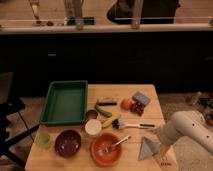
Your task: Wipe purple bowl with towel
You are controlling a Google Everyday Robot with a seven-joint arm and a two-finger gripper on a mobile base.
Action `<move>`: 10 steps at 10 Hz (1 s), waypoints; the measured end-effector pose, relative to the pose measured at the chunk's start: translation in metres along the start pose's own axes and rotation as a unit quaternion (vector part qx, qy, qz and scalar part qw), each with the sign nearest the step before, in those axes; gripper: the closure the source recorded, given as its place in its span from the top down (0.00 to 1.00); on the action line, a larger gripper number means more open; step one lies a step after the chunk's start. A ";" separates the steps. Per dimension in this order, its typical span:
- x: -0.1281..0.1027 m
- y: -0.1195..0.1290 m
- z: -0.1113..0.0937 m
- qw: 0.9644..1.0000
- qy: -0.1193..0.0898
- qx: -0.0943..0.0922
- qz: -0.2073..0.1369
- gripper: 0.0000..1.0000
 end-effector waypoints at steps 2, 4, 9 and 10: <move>-0.002 0.000 0.006 1.000 -0.001 -0.011 -0.001 0.80; -0.004 0.001 0.010 1.000 -0.002 -0.019 -0.001 0.80; -0.005 0.002 0.018 0.999 -0.008 -0.032 0.001 0.80; -0.005 0.002 0.019 0.999 -0.012 -0.035 0.002 0.80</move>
